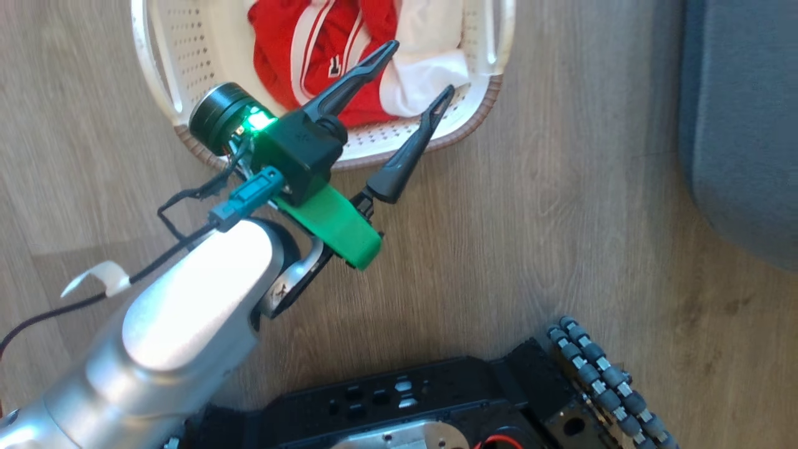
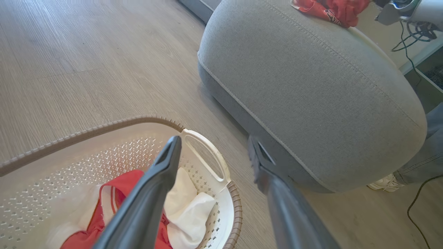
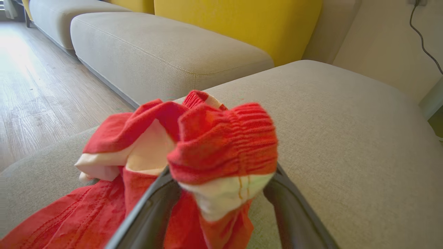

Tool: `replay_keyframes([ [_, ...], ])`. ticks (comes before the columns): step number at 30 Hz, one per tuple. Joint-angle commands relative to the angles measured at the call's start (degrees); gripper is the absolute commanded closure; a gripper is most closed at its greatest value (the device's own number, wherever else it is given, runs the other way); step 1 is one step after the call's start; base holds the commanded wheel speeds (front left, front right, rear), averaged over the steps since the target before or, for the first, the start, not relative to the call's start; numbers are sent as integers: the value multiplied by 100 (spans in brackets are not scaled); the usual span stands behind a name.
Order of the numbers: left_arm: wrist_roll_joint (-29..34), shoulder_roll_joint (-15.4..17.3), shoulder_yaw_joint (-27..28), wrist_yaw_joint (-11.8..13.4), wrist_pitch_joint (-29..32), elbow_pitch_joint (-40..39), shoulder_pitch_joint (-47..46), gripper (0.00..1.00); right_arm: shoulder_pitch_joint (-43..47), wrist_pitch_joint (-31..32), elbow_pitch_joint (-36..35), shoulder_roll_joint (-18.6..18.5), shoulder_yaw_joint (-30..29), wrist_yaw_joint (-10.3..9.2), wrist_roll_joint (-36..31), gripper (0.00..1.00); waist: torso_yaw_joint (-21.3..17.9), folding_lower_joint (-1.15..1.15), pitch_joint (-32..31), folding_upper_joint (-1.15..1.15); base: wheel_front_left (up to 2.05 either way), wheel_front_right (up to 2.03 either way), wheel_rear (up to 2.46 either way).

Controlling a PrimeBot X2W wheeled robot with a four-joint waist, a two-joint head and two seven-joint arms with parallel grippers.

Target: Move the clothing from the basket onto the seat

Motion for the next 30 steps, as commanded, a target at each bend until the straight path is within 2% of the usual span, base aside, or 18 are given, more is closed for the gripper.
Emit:
replay_keyframes([
  [1, -96, 63, 154, 29, -44, -121, 76, 0, 369, -37, -188, -196, 134, 40, 86, 0, -138, 0, -279, 0, 0, 0, 0],
  [9, -438, 35, 245, -24, -258, 203, 361, 0, 1691, -62, -675, -98, 930, 40, 734, 0, -296, 0, -1110, 0, 0, 0, 0],
  [10, -555, 57, 317, -2, -364, 307, 519, 0, 2220, -96, -926, -88, 1157, 40, 824, 0, -324, 0, -1421, 0, 0, 0, 0],
  [16, -907, 80, 537, 119, -615, 564, 1129, 0, 3584, -174, -1793, 167, 1486, 40, 1042, 0, -273, 0, -2314, 0, 0, 0, 0],
  [23, -1162, 41, 922, 231, -801, 911, 1758, 0, 4857, -51, -3101, 720, 2042, 40, 877, 0, 69, 0, -3270, 0, 0, 0, 0],
  [30, -1184, 170, 1668, 203, -839, 1377, 2216, 0, 5724, 75, -4167, 1219, 2571, 40, 424, 0, 520, 0, -4033, 0, 0, 0, 0],
])
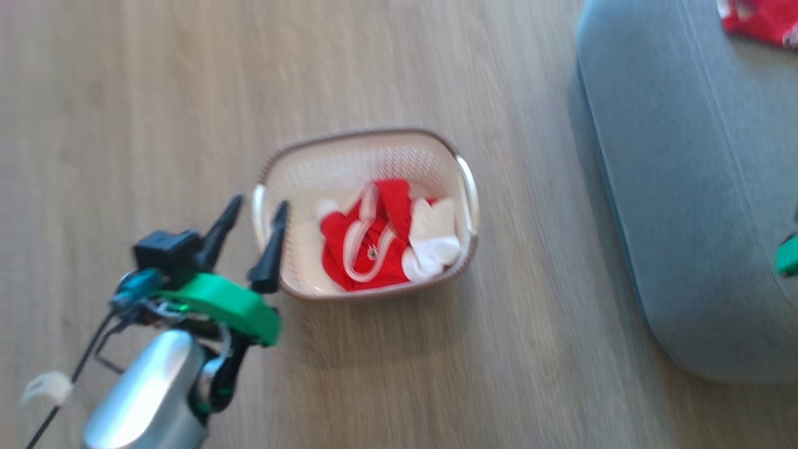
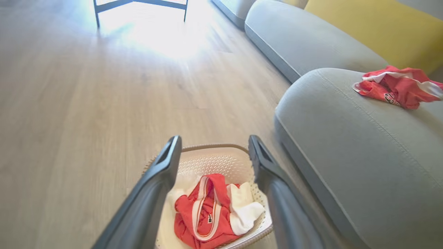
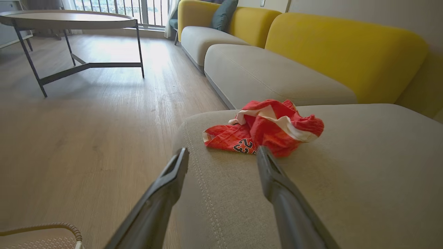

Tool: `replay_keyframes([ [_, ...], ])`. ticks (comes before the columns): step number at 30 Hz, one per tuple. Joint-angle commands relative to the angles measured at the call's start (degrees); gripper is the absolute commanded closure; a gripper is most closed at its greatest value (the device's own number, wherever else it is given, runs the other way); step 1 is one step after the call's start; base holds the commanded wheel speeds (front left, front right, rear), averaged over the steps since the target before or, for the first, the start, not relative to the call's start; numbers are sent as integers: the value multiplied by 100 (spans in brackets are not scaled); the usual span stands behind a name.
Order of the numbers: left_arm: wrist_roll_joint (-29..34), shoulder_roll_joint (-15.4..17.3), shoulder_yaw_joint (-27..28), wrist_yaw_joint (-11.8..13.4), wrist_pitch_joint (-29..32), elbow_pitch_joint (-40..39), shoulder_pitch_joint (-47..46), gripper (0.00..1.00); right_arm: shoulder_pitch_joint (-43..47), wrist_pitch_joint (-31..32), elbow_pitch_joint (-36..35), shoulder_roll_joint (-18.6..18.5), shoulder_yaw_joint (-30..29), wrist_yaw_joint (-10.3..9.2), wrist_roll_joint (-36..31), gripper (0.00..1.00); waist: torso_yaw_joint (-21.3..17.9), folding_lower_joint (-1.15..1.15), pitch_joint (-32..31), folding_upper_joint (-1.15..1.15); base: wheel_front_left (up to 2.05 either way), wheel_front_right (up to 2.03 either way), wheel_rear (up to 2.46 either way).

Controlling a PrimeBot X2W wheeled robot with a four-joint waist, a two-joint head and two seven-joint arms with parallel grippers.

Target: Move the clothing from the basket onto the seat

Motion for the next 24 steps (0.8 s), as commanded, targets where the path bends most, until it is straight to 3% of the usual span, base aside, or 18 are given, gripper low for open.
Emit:
replay_keyframes([
  [1, 46, 174, 346, -37, -52, -85, -14, 0, 141, -13, -282, -75, 143, 40, -67, 0, 393, 1, -474, 0, 0, 0, 0],
  [11, 670, 27, 1503, -428, -54, 249, 633, 0, 1105, -372, -552, 323, 954, 40, -402, 0, 791, 1, -1199, 0, 0, 0, 0],
  [24, 1274, -231, 2455, -812, -54, 374, 1185, 0, 1559, -888, -67, 758, 1225, 40, -856, 0, 812, 1, -1585, 0, 0, 0, 0],
])
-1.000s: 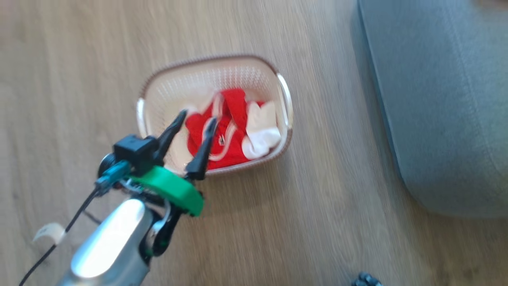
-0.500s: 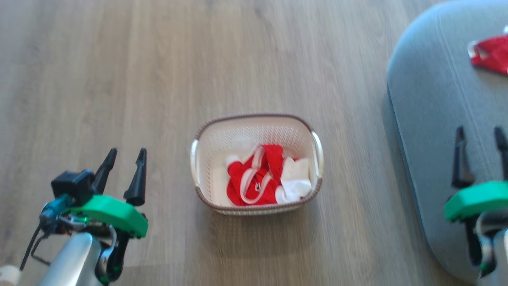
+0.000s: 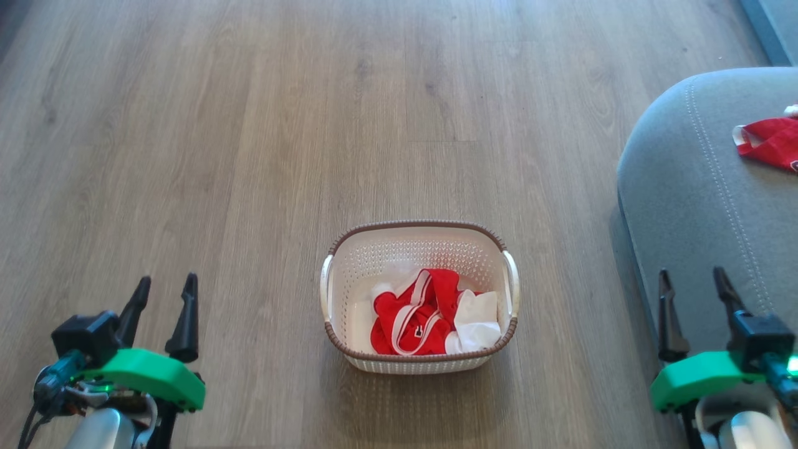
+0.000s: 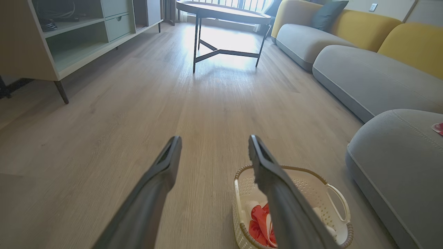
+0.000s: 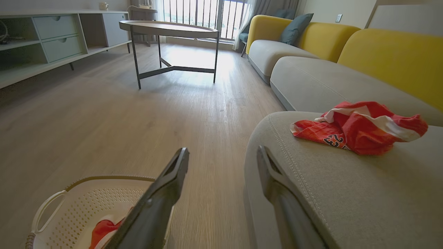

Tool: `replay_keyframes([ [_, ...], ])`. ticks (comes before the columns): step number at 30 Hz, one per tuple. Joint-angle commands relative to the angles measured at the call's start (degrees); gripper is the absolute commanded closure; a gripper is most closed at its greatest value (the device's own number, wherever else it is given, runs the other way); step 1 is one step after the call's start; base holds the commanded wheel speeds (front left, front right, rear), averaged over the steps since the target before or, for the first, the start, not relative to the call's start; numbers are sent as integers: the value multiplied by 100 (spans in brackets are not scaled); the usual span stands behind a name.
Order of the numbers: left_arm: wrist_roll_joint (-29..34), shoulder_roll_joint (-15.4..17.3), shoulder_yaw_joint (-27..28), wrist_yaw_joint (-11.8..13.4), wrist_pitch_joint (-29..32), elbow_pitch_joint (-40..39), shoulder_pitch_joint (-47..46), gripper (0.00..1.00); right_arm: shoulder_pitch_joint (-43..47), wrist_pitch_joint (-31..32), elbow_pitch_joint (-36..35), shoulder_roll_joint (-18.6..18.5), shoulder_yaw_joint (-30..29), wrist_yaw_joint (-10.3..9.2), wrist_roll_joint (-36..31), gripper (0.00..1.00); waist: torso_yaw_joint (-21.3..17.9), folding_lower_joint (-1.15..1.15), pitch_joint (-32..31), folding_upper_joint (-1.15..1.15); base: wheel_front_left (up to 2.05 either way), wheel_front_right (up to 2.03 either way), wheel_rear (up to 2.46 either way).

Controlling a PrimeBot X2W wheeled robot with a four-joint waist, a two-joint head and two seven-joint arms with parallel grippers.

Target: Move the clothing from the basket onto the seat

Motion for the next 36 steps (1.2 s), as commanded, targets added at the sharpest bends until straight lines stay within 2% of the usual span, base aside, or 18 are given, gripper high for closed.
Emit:
replay_keyframes([
  [1, 81, 43, 314, -38, -54, -146, -212, 0, -92, -90, -108, -22, 138, 40, -67, 0, -20, 1, -11, 0, 0, 0, 0],
  [12, 378, -187, 684, -174, -54, -115, -253, 0, -246, -118, 48, 188, 188, 40, -208, 0, -160, 1, 80, 0, 0, 0, 0],
  [23, 474, -324, 573, -218, -54, -112, -455, 0, -358, -119, 89, 262, 232, 40, -223, 0, -271, 1, 176, 0, 0, 0, 0],
  [36, 387, -287, 421, -224, -54, -78, -558, 0, -343, -119, 130, 310, 252, 40, -189, 0, -520, 1, 163, 0, 0, 0, 0],
])
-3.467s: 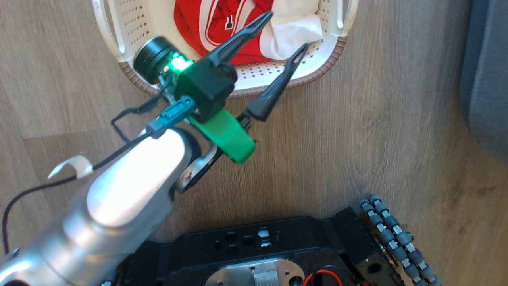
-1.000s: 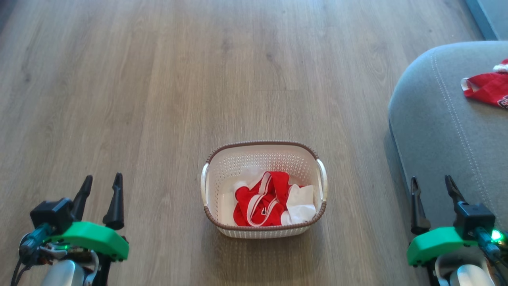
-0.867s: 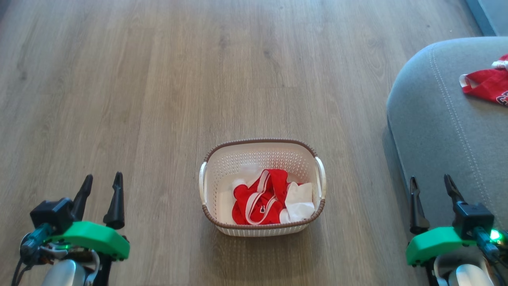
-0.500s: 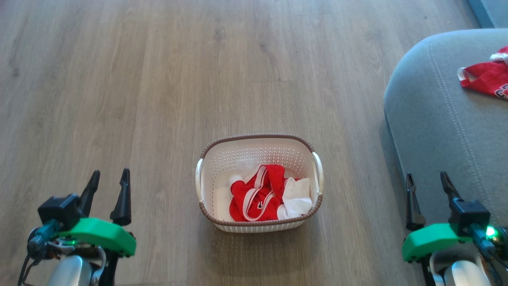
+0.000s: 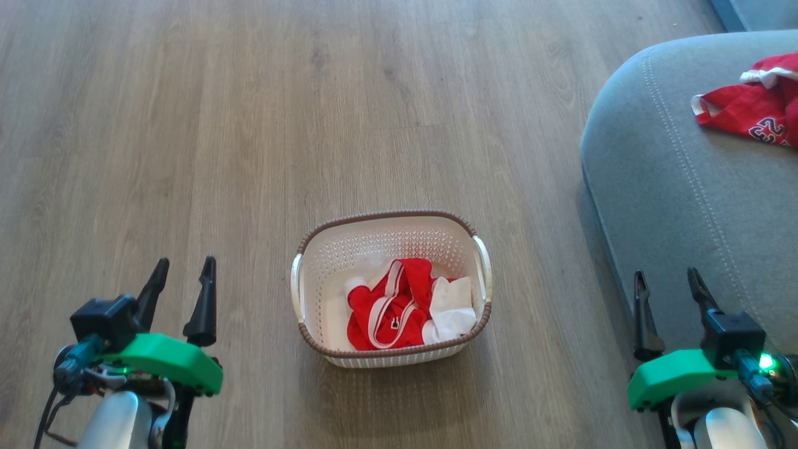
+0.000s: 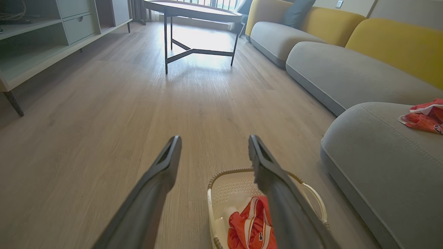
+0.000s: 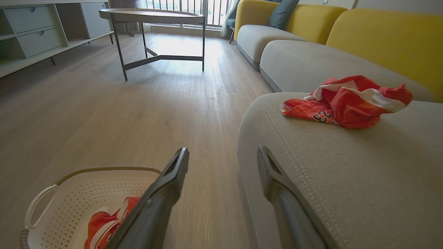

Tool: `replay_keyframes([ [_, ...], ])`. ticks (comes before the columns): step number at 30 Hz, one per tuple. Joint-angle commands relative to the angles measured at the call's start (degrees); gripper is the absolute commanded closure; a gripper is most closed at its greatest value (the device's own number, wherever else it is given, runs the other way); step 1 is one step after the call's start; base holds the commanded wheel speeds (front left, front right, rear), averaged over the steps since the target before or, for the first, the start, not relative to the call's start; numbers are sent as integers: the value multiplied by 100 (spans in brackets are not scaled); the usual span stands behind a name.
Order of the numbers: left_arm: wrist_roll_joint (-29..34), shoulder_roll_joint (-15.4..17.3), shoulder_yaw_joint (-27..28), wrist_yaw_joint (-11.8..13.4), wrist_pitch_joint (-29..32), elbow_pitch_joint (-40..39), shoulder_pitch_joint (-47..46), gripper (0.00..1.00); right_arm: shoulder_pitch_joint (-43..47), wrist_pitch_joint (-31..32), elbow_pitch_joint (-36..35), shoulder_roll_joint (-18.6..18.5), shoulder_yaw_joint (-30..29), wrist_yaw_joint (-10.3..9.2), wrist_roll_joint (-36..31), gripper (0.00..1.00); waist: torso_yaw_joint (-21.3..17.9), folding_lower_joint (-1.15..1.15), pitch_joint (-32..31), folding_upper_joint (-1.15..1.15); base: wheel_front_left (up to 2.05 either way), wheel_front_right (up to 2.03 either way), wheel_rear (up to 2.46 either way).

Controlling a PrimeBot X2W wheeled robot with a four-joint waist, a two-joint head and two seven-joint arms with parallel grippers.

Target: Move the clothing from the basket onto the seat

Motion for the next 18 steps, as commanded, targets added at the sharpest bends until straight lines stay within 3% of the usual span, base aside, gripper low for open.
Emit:
replay_keyframes([
  [1, -51, 125, 159, 5, -53, -147, -322, 0, -194, -76, -149, -1, 120, 40, 10, 0, -24, 0, -13, 0, 0, 0, 0],
  [18, -121, 176, 11, 5, -53, -105, -383, 0, -289, -76, -159, -33, 121, 40, 22, 0, -77, 0, 38, 0, 0, 0, 0],
])
